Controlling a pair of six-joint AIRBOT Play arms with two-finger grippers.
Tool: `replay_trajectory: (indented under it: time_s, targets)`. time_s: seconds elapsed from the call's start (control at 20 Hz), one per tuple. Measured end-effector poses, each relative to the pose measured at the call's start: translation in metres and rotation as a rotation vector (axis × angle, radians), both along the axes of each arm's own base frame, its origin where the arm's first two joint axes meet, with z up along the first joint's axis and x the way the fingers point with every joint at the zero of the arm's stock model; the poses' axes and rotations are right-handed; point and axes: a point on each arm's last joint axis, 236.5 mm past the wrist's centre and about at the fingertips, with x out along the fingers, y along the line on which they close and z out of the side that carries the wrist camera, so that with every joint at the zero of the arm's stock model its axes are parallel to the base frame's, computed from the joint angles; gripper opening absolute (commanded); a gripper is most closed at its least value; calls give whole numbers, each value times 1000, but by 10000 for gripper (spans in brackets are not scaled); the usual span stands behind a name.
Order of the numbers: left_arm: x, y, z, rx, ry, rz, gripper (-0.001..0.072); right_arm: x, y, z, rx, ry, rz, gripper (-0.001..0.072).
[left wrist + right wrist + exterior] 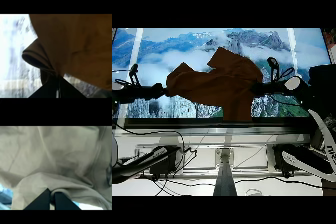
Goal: Fold the clothes and pants, and hang the long-sleeved shirts on hangers.
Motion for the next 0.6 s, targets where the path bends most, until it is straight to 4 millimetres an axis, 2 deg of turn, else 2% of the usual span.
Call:
replay_trajectory:
  time_s: [0.1,0.25,0.3,0.4,0.6]
  targets:
    - [-10,8,-14,12,34,37,13,7,-4,4,-25,-30,6,19]
    - [-15,15,-23,18,51,66,14,12,-8,7,-52,-55,13,19]
    - [-15,17,-24,24,49,73,36,14,-9,8,-58,-64,11,19]
    - [-13,22,-27,42,37,82,239,17,-11,9,-68,-80,7,19]
    - [-11,29,-35,64,35,85,253,21,-13,10,-75,-95,2,19]
